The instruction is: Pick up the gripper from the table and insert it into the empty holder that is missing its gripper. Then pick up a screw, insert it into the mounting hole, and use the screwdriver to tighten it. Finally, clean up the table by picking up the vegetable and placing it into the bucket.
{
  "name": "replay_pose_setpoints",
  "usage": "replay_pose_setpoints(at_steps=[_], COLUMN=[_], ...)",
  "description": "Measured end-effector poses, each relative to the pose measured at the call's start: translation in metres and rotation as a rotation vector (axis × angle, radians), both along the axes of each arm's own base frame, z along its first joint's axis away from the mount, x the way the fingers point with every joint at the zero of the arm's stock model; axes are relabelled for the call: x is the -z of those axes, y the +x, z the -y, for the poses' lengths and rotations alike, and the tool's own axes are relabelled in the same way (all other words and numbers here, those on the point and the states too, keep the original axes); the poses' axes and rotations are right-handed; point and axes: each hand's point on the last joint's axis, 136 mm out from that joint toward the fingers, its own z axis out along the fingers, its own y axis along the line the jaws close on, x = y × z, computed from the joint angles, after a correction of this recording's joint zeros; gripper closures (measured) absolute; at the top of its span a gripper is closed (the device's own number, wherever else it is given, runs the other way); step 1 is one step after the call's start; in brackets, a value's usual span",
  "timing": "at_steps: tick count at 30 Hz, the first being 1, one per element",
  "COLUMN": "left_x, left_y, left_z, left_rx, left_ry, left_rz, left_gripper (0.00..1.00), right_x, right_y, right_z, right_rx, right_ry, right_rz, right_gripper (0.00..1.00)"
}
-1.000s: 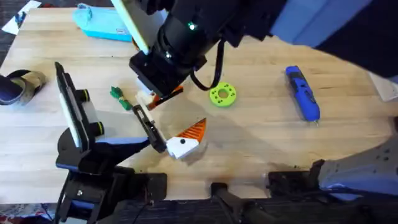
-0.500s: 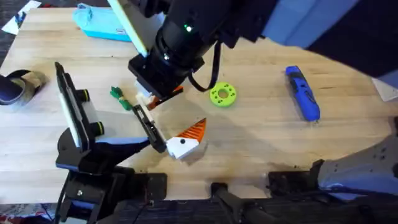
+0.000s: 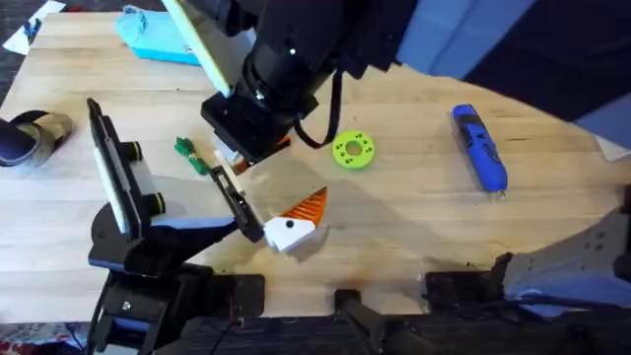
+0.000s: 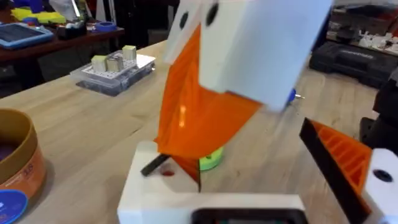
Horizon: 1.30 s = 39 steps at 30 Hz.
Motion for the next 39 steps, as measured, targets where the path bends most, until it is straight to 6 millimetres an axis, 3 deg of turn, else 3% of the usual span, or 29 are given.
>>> replay_pose_setpoints(at_steps=[39], left_x=[0.000], left_y=[0.000], left_z=[0.000], left_rx=[0.000], left_ry=[0.000], left_rz=[0.000], left_gripper=[0.011], right_x=[0.005], right_y=[-0.008], right_z=[0.010], right_rx=[-0.005], right_ry=[-0.040], right_rz=[-0.046], right_gripper=[0.996])
